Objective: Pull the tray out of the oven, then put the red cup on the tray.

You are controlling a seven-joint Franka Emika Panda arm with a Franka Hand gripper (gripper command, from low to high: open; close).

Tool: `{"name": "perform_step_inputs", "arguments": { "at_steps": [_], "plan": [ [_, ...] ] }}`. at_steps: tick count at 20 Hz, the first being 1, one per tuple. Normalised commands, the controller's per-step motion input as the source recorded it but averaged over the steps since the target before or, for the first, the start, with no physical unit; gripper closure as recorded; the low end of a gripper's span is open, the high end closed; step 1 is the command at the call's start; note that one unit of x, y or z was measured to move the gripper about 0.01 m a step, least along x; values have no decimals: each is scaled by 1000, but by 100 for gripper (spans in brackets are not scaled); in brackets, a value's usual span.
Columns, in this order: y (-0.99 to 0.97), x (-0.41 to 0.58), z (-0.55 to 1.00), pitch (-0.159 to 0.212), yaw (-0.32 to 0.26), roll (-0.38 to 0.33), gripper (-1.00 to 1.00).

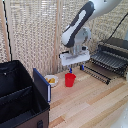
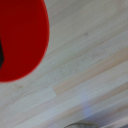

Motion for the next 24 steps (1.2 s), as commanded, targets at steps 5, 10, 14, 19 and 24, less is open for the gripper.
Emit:
{"name": "perform_step_inputs", "arguments": {
  "at_steps": [5,10,14,19,24],
  "plan": [
    [0,-146,-425,-10,160,11,-100],
    [-31,-30,-231,-15,104,62,100],
    [-16,-89,0,-5,6,8,100],
    [3,18,0,-15,47,0,100],
    [-43,3,55,-199,-79,0,100]
  ]
}}
